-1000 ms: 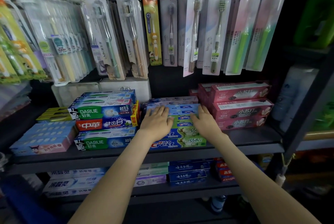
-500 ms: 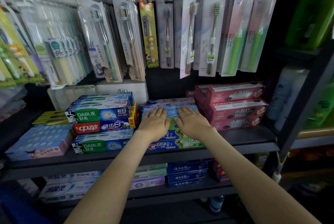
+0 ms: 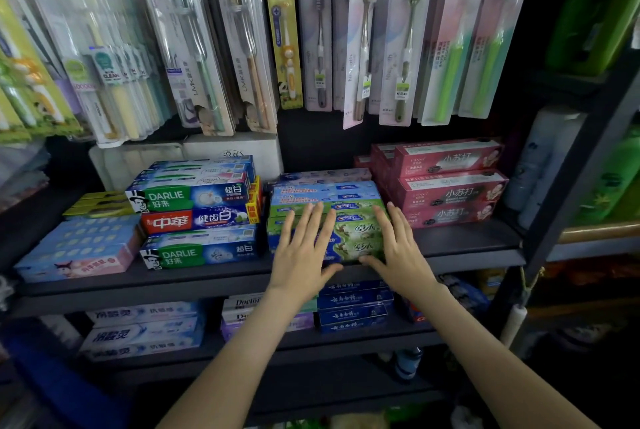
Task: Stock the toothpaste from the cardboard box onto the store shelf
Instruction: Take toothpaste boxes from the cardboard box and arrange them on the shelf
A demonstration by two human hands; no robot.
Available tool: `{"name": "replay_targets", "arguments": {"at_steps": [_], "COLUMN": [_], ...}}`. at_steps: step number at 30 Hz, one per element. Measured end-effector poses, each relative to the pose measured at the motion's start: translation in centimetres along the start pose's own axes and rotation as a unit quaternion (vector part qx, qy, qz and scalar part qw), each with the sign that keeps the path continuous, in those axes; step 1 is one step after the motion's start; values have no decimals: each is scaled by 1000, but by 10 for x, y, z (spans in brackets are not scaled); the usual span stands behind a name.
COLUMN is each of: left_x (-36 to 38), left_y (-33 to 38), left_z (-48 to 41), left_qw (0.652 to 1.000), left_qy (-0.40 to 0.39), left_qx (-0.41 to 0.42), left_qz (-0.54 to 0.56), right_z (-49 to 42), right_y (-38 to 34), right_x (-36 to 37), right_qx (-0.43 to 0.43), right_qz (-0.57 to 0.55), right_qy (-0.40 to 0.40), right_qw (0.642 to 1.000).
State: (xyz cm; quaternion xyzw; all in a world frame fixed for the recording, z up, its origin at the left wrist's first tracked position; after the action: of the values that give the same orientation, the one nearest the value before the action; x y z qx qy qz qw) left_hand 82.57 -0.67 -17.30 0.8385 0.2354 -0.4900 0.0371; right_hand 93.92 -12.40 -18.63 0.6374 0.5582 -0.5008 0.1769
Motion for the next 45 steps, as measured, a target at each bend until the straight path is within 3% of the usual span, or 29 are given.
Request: {"name": "replay_targets", "arguments": {"at_steps": [4, 11, 29, 35, 37, 40, 45], "left_x": [1, 1, 5, -13, -25, -39, -28], "left_y": [-1, 2, -4, 18, 43, 72, 106], "left_z": [-8, -12, -23, -27, -39, -67, -107], "left_qw": [1000, 999, 1000, 997, 996, 989, 979], "left_qy": [16, 7, 24, 55, 60, 18, -79], "left_qx": [-13, -27, 8, -26, -32, -96, -157], "left_qz": [-14, -23, 14, 35, 59, 111, 105], "right_z": [-7, -12, -1, 16, 18, 23, 22], "right_y": [4, 10, 11, 50, 74, 115, 171], "right_x": [3, 7, -16, -63, -78, -98, -99], "right_qx": [55, 63, 38, 58, 96, 213, 349], "right_qz": [-114, -172, -94, -60, -90, -174, -283], "right_qy": [-29, -30, -50, 70, 137, 228, 210], "right_qw": [991, 983, 994, 994, 982, 934, 869]}}
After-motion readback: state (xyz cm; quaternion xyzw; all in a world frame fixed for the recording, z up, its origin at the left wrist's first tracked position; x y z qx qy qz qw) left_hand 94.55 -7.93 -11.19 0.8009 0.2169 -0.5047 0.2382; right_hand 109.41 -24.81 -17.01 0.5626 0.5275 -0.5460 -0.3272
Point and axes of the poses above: each hand's wrist, its own z-axis away from the middle knuckle, its own x-axis out of the palm, y = z × x, the point moved 7 cm from there along -z, towards the middle knuckle, and after that the axes turned 6 degrees about -x, right-handed, at the moved point
